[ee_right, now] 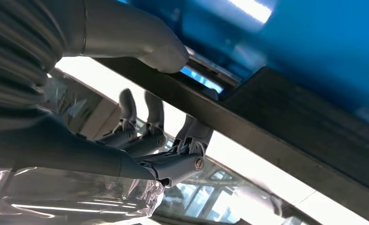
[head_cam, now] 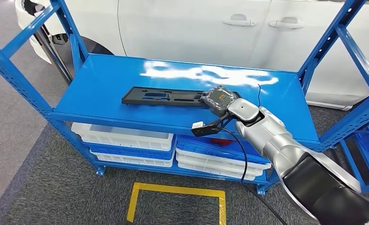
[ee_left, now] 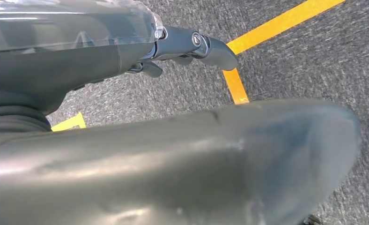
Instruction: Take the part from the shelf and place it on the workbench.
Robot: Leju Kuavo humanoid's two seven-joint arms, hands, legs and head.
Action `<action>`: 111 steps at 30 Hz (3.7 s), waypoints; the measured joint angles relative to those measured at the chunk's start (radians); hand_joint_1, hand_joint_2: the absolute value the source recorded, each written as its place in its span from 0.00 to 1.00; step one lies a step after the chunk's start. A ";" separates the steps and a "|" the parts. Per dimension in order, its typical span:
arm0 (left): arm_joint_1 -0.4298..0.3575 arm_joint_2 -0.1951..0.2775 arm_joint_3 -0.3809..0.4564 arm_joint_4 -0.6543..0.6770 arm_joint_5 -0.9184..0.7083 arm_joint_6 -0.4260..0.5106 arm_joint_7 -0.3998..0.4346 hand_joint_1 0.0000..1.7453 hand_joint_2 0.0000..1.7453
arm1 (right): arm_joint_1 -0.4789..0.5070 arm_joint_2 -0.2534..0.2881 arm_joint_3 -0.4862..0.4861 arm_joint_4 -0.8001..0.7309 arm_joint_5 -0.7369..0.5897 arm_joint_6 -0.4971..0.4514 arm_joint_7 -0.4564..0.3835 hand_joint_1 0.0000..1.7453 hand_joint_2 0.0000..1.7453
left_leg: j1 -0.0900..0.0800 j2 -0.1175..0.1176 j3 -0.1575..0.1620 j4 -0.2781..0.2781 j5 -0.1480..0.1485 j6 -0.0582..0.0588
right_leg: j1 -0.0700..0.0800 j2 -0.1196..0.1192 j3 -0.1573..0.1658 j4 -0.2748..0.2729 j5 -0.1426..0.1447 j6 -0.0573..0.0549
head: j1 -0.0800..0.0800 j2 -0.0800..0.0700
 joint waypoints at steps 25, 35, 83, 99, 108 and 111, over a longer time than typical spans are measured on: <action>-0.005 0.003 0.005 0.000 0.018 0.016 -0.027 0.00 0.00 | -0.134 -0.002 -0.150 -0.095 -0.229 0.127 -0.155 0.99 1.00 | 0.005 0.001 0.000 -0.007 0.003 0.004 | -0.009 0.018 -0.113 0.229 -0.128 0.014 | 0.000 0.000; -0.004 0.001 0.006 0.000 0.019 0.021 -0.034 0.00 0.00 | -0.162 0.010 -0.276 -0.285 -0.578 0.309 -0.247 1.00 1.00 | 0.004 0.009 -0.008 0.011 -0.015 -0.029 | 0.003 -0.003 -0.005 -0.047 0.012 -0.007 | 0.000 0.000; 0.007 -0.005 0.151 0.000 0.171 0.147 -0.112 0.00 1.00 | 0.726 -0.175 -0.206 -1.046 -1.458 0.577 -0.357 1.00 1.00 | 0.006 0.023 0.036 -0.008 -0.031 0.001 | -0.001 0.025 -0.021 0.012 -0.034 0.013 | 0.000 0.000; 0.000 -0.009 0.149 0.000 0.162 0.123 -0.108 0.00 1.00 | 0.788 -0.180 -0.214 -1.088 -1.435 0.560 -0.359 1.00 1.00 | 0.000 0.035 -0.013 0.102 -0.100 -0.040 | -0.003 0.010 0.026 -0.065 0.005 -0.025 | 0.000 0.000; 0.009 -0.012 0.149 0.001 0.161 0.056 -0.091 0.00 1.00 | 0.825 -0.187 -0.221 -1.090 -1.462 0.551 -0.338 1.00 1.00 | -0.001 0.025 0.045 0.013 -0.048 -0.028 | 0.004 0.023 0.014 -0.048 0.009 -0.019 | 0.000 0.000; 0.012 -0.014 0.149 0.001 0.159 0.053 -0.087 0.00 1.00 | 0.837 -0.187 -0.228 -1.095 -1.465 0.544 -0.332 1.00 1.00 | -0.002 0.026 0.042 -0.002 -0.034 -0.011 | 0.002 0.025 0.007 -0.048 0.013 -0.001 | 0.000 0.000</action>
